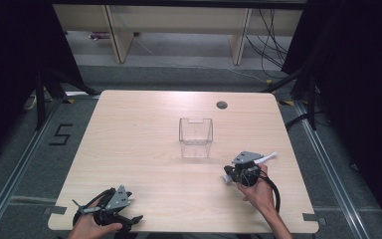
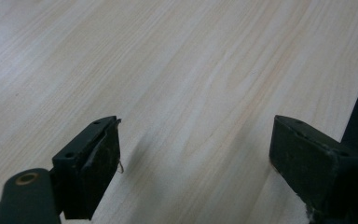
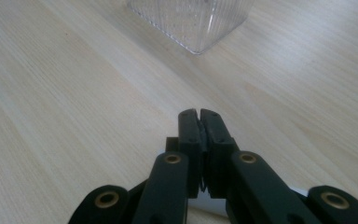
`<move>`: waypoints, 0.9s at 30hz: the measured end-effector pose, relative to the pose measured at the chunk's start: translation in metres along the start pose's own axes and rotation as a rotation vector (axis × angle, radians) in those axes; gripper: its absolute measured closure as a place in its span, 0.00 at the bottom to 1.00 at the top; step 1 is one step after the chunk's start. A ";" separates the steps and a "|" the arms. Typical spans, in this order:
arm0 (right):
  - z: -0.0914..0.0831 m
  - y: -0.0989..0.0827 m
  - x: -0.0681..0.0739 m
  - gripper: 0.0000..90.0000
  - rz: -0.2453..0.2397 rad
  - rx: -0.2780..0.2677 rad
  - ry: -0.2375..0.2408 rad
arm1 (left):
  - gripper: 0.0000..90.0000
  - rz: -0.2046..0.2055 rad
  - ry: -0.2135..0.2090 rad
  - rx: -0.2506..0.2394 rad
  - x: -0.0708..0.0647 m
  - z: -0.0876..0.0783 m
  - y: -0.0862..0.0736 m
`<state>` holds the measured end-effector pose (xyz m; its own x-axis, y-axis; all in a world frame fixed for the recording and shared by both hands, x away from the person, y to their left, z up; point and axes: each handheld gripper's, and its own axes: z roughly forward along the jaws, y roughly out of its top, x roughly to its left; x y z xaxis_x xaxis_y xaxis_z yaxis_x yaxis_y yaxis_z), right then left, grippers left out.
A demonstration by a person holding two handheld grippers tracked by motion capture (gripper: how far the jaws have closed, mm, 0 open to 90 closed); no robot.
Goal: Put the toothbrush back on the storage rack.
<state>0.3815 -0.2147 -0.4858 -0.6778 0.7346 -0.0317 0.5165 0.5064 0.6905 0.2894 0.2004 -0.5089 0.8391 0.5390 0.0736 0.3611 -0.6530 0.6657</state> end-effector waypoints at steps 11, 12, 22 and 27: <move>0.002 -0.002 0.003 0.98 0.012 0.032 0.025 | 0.18 -0.006 -0.008 -0.010 -0.001 0.000 0.000; 0.003 -0.002 0.001 0.98 -0.009 0.030 0.028 | 0.18 -0.001 0.002 -0.008 0.000 0.000 0.000; 0.002 -0.009 0.005 0.98 -0.022 0.040 0.048 | 0.18 0.000 0.001 -0.013 0.001 0.000 0.001; -0.002 -0.014 0.003 0.98 -0.026 0.064 0.068 | 0.18 -0.007 0.003 -0.011 0.001 0.000 0.000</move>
<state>0.3710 -0.2200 -0.4937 -0.7241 0.6896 0.0022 0.5297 0.5541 0.6422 0.2904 0.2012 -0.5083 0.8354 0.5450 0.0712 0.3621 -0.6432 0.6746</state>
